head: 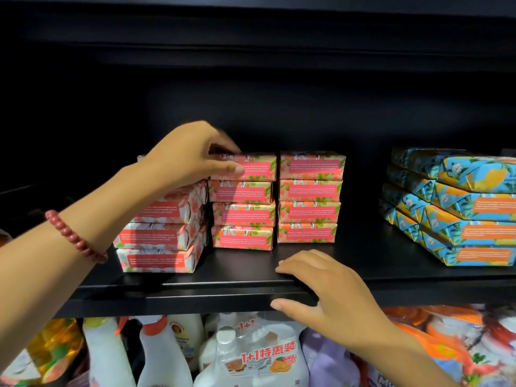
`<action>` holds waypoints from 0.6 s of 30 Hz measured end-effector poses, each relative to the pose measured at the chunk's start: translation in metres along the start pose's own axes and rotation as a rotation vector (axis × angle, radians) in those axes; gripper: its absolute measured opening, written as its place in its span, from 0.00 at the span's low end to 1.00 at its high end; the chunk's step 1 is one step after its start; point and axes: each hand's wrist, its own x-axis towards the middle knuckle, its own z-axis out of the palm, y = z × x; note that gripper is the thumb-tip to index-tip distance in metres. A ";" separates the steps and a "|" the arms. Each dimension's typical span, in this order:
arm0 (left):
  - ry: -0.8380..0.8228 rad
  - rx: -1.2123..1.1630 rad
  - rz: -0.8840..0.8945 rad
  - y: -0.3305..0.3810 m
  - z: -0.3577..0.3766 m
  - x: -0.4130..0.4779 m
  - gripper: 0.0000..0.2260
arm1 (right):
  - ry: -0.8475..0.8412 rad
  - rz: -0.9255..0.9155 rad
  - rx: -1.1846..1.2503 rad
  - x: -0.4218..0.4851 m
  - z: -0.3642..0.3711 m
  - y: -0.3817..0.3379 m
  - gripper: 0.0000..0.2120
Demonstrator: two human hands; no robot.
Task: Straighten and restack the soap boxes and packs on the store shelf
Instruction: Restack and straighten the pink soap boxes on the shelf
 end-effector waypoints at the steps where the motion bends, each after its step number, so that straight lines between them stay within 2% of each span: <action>1: 0.011 0.034 -0.004 0.002 0.001 -0.001 0.18 | 0.004 -0.001 0.002 0.000 0.000 0.000 0.24; 7: 0.121 0.225 -0.079 0.022 0.001 -0.012 0.14 | 0.043 -0.011 0.023 -0.001 0.001 0.000 0.24; 9: 0.237 0.237 -0.013 0.028 0.001 -0.026 0.13 | 0.053 -0.028 0.055 -0.001 -0.002 0.000 0.22; 11: 0.337 0.083 0.079 0.039 0.003 -0.048 0.12 | 0.125 -0.016 0.197 0.002 -0.008 -0.002 0.19; 13: 0.314 -0.171 0.087 0.052 0.013 -0.075 0.13 | 0.363 -0.018 0.298 0.008 -0.017 -0.001 0.16; 16: 0.189 -0.443 -0.010 0.066 0.041 -0.108 0.13 | 0.648 -0.008 0.197 0.026 -0.039 0.009 0.16; 18: 0.132 -0.502 -0.092 0.068 0.062 -0.122 0.11 | 0.689 0.025 0.092 0.041 -0.054 0.020 0.20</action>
